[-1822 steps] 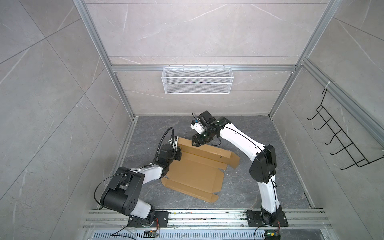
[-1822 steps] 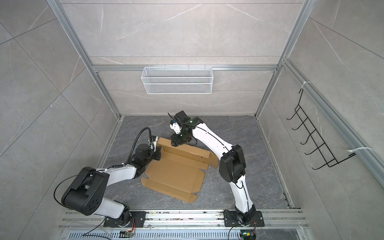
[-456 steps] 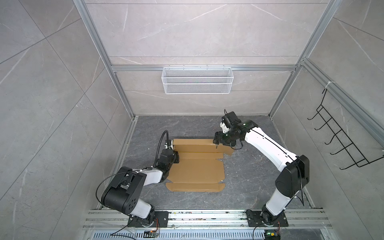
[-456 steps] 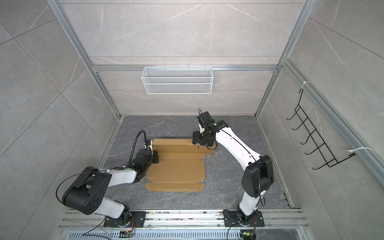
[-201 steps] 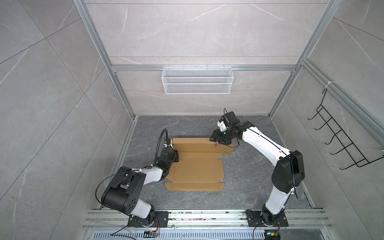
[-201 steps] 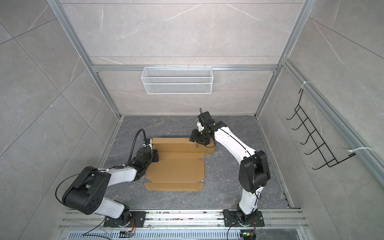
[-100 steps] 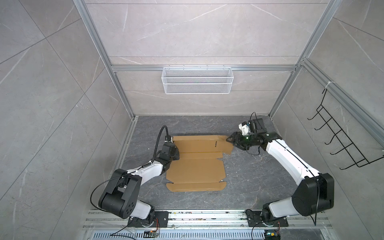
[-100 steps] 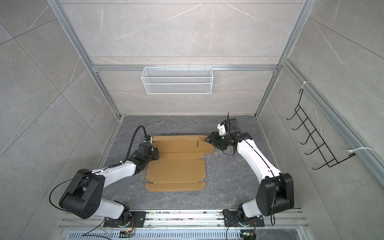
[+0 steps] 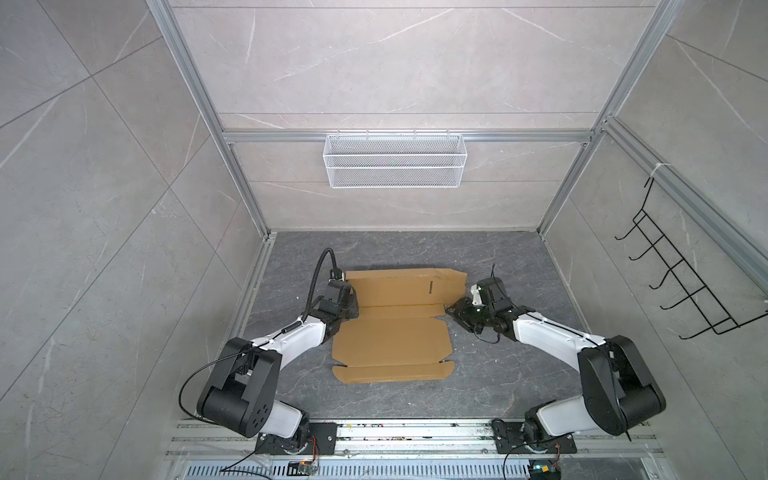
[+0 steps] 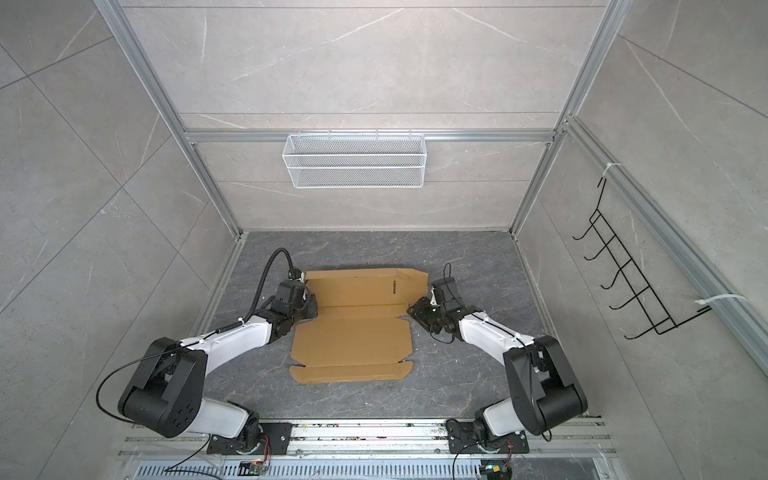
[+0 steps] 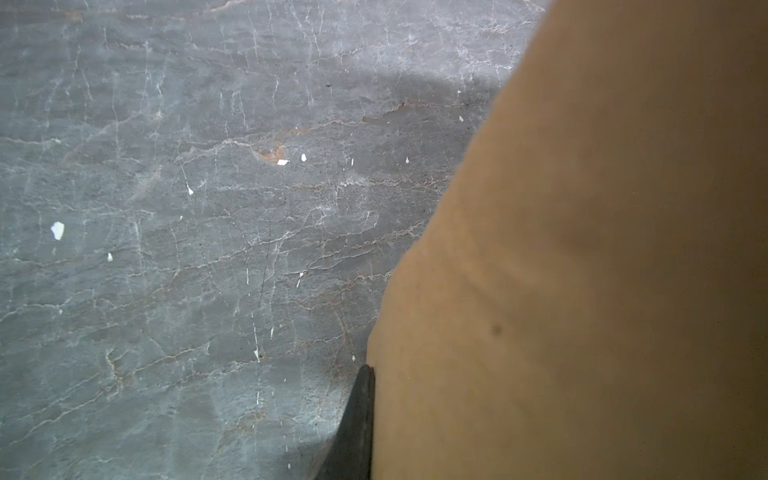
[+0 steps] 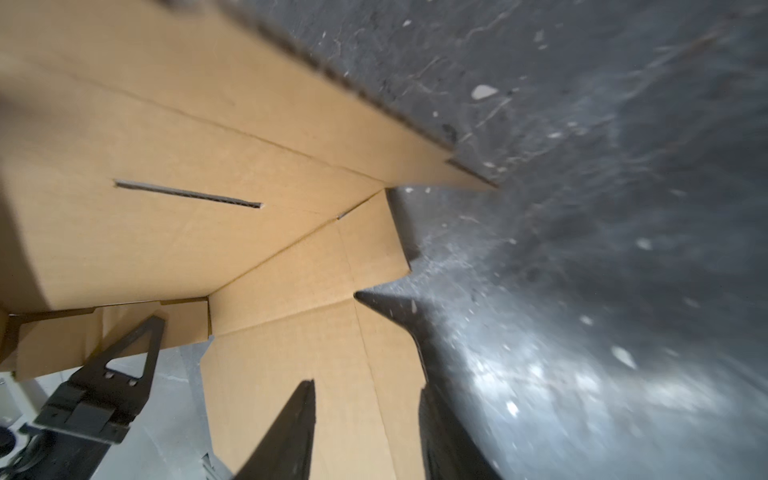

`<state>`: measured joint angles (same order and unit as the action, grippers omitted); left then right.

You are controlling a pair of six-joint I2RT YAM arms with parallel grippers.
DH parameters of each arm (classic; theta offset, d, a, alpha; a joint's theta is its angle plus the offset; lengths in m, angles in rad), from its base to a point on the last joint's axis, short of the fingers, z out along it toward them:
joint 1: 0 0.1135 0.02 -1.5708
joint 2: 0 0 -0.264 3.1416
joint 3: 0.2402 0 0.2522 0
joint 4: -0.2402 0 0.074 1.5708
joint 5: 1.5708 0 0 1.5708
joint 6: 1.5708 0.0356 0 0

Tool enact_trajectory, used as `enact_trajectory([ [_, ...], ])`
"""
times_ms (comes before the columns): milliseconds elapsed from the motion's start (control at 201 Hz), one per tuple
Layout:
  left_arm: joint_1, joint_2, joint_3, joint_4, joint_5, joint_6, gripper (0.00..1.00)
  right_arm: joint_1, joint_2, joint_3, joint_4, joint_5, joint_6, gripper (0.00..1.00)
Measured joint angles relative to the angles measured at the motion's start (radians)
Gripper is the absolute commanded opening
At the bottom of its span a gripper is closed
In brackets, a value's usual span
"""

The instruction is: Fold the paper box

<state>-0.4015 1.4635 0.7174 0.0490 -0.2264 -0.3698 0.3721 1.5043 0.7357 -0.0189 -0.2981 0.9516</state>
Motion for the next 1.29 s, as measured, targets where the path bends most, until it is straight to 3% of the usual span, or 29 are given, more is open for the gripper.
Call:
enact_trajectory([
  [353,0.000,0.022,0.032,-0.028,0.018,-0.002,0.01,0.103,0.109,-0.022,0.146,0.195,0.040,0.46],
  [831,0.002,0.034,0.051,-0.047,0.021,-0.002,0.00,0.143,0.190,-0.010,0.256,0.304,0.008,0.45],
  [1120,0.002,0.034,0.051,-0.045,0.022,-0.002,0.00,0.206,0.184,0.021,0.224,0.376,-0.084,0.42],
  [1294,0.002,0.041,0.051,-0.043,0.028,-0.009,0.00,0.239,0.176,0.066,0.166,0.413,-0.146,0.33],
])
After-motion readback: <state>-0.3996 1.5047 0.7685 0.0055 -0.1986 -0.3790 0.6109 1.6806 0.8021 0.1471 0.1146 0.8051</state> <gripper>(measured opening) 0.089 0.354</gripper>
